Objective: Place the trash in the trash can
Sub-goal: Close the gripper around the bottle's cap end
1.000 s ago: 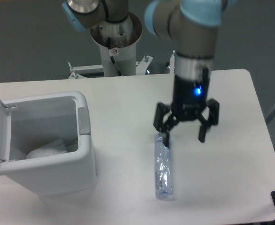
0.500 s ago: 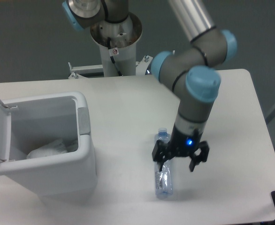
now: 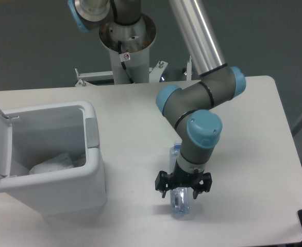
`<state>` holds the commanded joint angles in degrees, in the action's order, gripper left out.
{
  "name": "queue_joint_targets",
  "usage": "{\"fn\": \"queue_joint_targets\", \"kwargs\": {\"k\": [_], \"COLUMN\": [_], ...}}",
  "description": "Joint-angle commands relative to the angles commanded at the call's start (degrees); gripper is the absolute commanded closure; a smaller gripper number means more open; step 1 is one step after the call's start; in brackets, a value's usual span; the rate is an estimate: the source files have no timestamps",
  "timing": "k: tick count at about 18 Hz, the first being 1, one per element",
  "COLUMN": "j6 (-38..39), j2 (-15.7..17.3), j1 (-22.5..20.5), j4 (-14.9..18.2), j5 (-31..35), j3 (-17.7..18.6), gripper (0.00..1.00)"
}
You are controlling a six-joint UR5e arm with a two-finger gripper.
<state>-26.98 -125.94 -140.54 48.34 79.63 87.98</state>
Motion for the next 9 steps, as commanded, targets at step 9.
{"fn": "queue_joint_targets", "kwargs": {"k": [9], "j6": [-0.5], "j2": [-2.0], "j1": [0.4], "j4": [-2.0], "j5": [3.2], "j3": [-0.2], "gripper": [0.00]}}
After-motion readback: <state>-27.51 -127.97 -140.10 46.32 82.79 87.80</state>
